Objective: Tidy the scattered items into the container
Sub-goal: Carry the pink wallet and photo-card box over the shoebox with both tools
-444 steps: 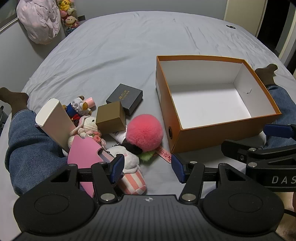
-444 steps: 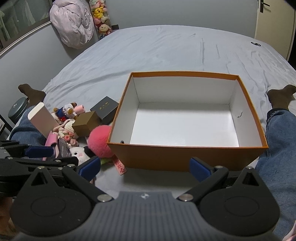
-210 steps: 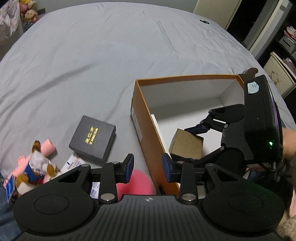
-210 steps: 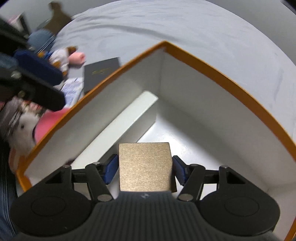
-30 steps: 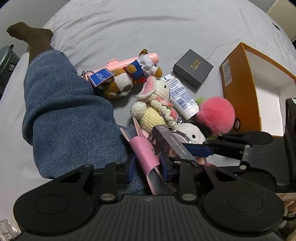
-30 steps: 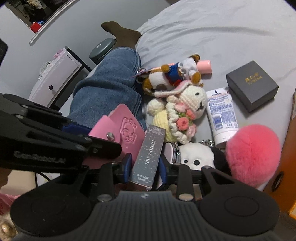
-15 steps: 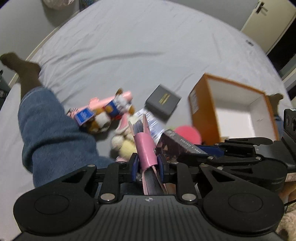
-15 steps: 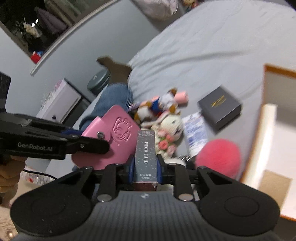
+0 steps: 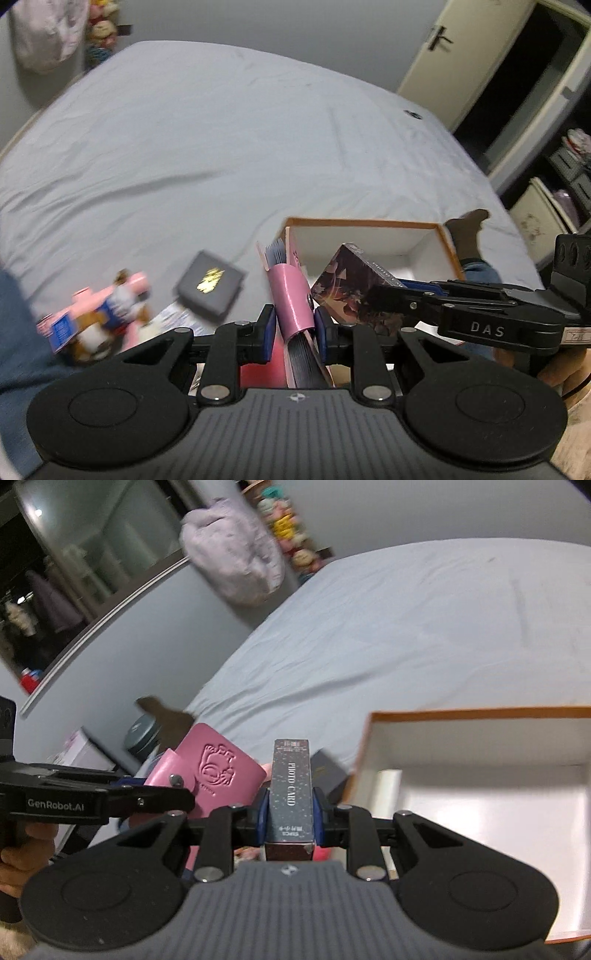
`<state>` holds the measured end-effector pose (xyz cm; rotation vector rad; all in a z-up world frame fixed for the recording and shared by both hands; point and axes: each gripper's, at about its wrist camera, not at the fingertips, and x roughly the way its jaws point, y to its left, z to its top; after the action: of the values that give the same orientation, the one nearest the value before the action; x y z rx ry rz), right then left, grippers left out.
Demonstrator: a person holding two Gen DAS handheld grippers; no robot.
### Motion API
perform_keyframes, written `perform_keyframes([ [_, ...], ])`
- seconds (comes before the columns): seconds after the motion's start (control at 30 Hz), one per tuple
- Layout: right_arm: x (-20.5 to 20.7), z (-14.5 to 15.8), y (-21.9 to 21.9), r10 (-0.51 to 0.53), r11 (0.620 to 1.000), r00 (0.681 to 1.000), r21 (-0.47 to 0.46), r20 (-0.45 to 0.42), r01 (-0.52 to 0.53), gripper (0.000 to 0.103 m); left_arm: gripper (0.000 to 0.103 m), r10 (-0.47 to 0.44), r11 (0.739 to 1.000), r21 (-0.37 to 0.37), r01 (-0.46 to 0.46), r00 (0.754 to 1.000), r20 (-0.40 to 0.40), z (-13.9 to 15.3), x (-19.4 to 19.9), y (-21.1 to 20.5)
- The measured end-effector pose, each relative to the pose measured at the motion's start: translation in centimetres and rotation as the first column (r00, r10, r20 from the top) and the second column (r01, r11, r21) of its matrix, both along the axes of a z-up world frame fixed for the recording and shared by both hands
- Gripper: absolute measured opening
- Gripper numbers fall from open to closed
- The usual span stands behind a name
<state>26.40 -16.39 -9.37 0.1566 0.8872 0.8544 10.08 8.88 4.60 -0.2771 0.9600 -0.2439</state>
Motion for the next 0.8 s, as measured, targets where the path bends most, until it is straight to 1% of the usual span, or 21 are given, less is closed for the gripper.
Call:
perform_keyframes([
  [0.1, 1.3, -0.5, -1.7, -0.071, 0.997, 0.997, -0.028, -0.005, 0.07, 0.026, 0.026, -0.041, 0.999, -0.021, 0.041, 0.999, 0.002, -0.8, 1.8, -2.0],
  [0.2, 2.9, -1.8, -2.9, -0.136, 0.989, 0.99, -0.066, -0.027, 0.134, 0.026, 0.026, -0.077, 0.997, -0.017, 0.077, 0.997, -0.003, -2.1, 3.7, -3.9],
  [0.27, 4.3, -3.2, -3.4, -0.181, 0.98, 0.982, -0.098, -0.048, 0.176, 0.026, 0.026, -0.095, 0.995, -0.011, 0.095, 0.995, -0.004, -3.0, 4.8, -4.9],
  [0.37, 6.2, -5.7, -3.3, -0.22, 0.969, 0.971, -0.132, -0.089, 0.207, 0.026, 0.026, -0.105, 0.994, 0.0, 0.105, 0.994, -0.021, -4.3, 6.3, -5.9],
  [0.43, 7.3, -7.4, -2.8, -0.234, 0.965, 0.965, -0.152, -0.121, 0.215, 0.026, 0.026, -0.102, 0.994, 0.028, 0.103, 0.994, -0.031, -5.0, 7.1, -6.4],
  [0.47, 7.8, -8.2, -2.5, -0.316, 0.942, 0.94, -0.16, -0.128, 0.295, 0.026, 0.025, -0.101, 0.994, 0.047, 0.102, 0.994, -0.035, -5.4, 7.4, -6.7],
  [0.53, 8.7, -9.5, -1.9, -0.317, 0.942, 0.936, -0.167, -0.154, 0.291, 0.026, 0.026, -0.103, 0.992, 0.067, 0.105, 0.994, -0.042, -5.7, 7.8, -6.8],
  [0.7, 10.4, -11.6, -0.7, -0.303, 0.951, 0.927, -0.13, -0.223, 0.28, 0.026, 0.026, -0.113, 0.989, 0.091, 0.116, 0.993, -0.032, -5.9, 8.0, -6.8],
  [0.77, 10.9, -12.6, -0.7, -0.304, 0.95, 0.922, -0.151, -0.238, 0.274, 0.026, 0.026, -0.108, 0.989, 0.094, 0.111, 0.994, -0.036, -6.1, 8.1, -6.6],
  [0.8, 11.3, -13.1, -0.9, -0.303, 0.95, 0.917, -0.159, -0.26, 0.269, 0.026, 0.026, -0.107, 0.99, 0.093, 0.11, 0.994, -0.037, -6.2, 8.3, -6.7],
])
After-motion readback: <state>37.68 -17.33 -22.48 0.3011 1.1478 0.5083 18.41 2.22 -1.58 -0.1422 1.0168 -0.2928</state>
